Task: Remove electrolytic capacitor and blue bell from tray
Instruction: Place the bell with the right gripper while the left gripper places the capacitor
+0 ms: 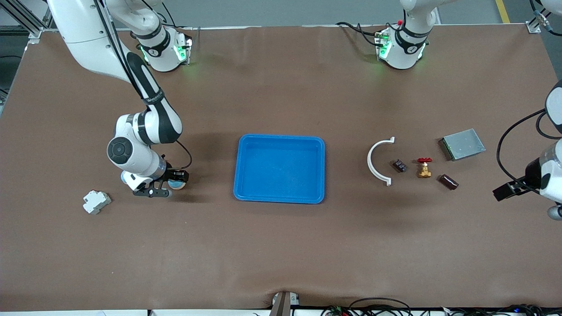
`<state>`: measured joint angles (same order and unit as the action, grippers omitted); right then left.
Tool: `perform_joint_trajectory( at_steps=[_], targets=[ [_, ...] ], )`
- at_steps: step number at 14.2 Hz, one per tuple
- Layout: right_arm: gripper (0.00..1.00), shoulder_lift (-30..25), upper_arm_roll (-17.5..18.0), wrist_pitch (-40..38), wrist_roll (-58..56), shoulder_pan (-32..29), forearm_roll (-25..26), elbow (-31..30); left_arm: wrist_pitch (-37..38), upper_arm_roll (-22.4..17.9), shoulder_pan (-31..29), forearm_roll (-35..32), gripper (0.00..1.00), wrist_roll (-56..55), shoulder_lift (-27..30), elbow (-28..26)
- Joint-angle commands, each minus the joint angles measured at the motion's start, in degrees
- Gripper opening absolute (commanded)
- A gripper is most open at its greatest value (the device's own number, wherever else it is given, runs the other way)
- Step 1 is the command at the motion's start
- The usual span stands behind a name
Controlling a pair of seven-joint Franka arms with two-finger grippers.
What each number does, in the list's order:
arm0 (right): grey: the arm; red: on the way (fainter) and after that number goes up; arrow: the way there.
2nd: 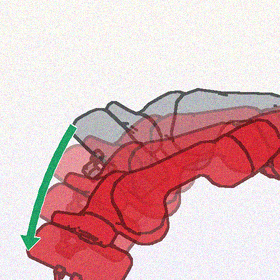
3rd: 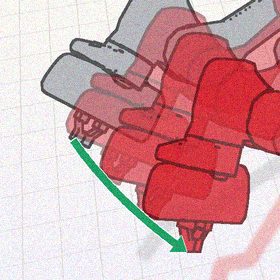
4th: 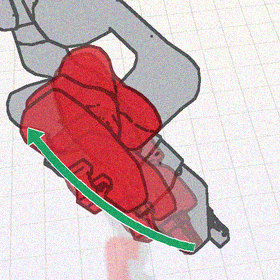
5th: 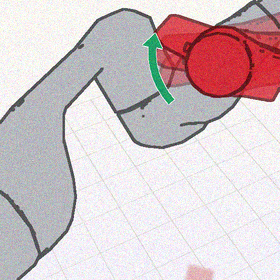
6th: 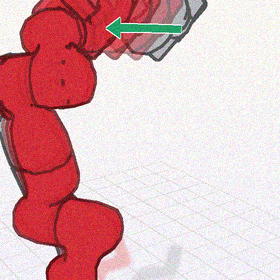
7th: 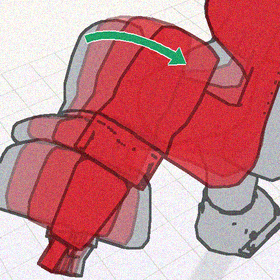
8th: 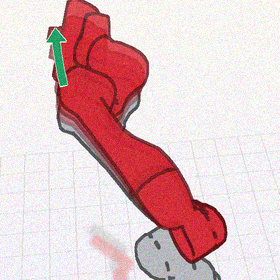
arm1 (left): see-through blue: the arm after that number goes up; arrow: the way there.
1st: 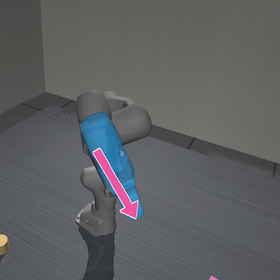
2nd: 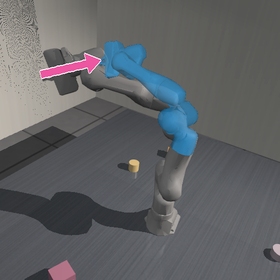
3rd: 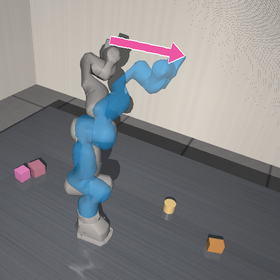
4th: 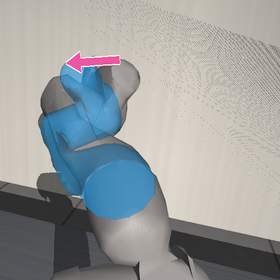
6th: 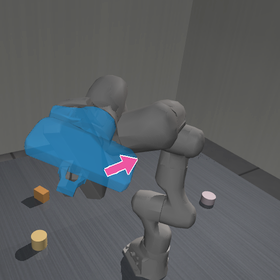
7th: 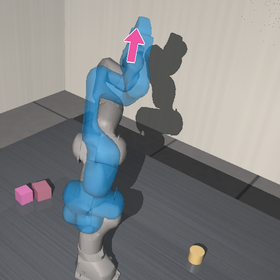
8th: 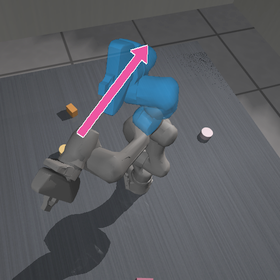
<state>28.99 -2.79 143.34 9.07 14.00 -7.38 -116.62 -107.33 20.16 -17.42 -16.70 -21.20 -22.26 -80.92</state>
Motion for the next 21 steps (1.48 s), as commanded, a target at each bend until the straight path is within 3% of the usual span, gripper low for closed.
perform_joint_trajectory(
  at_steps=[1, 5, 6, 8, 13, 16, 17, 19, 21],
  targets=[
    [0.29, -0.16, 0.24, 0.45, -0.28, -0.03, 0.70, 0.07, 0.89, 0.58, -0.43, 0.09, 1.00, 2.47, 1.25, -0.38],
    [0.39, 0.02, 0.24, 0.18, -0.28, -0.11, 0.70, 0.16, 2.02, 1.28, -0.42, 0.44, 1.00, 3.00, 2.57, -0.47],
    [0.53, 0.02, 0.24, 0.18, -0.28, -0.11, 0.70, 0.25, 3.77, 1.72, -0.77, 2.79, 1.00, 5.27, 3.00, -0.21],
    [1.00, 0.02, 0.24, 0.18, -0.28, -0.20, 0.70, 0.33, 4.23, 1.11, -0.69, 5.36, 1.00, 7.83, 4.93, -0.38],
    [1.00, -0.86, 0.24, -0.96, -0.28, -0.55, 0.70, 1.12, 11.35, 1.46, -2.69, 11.16, 1.00, 8.27, 9.23, -0.38],
    [1.00, -3.84, 0.15, -10.41, -0.01, -0.73, 0.70, 3.93, 14.85, 2.70, -2.72, 11.60, 1.00, 9.15, 12.83, -1.78],
    [1.00, -4.89, 0.07, -15.93, -0.01, -0.90, 0.70, 6.20, 14.61, 0.78, 0.51, 12.39, 1.00, 9.16, 15.29, -4.22],
    [1.00, -7.00, -0.11, -25.88, 0.34, -0.99, 0.79, 10.60, 14.52, -8.34, 7.55, 15.19, 1.00, 9.33, 19.16, -7.40],
    [1.00, -9.72, -1.24, -35.02, 0.34, -1.43, 0.79, 14.99, 12.60, -10.75, 9.23, 17.14, 1.00, 9.42, 23.99, -12.39]
  ],
)
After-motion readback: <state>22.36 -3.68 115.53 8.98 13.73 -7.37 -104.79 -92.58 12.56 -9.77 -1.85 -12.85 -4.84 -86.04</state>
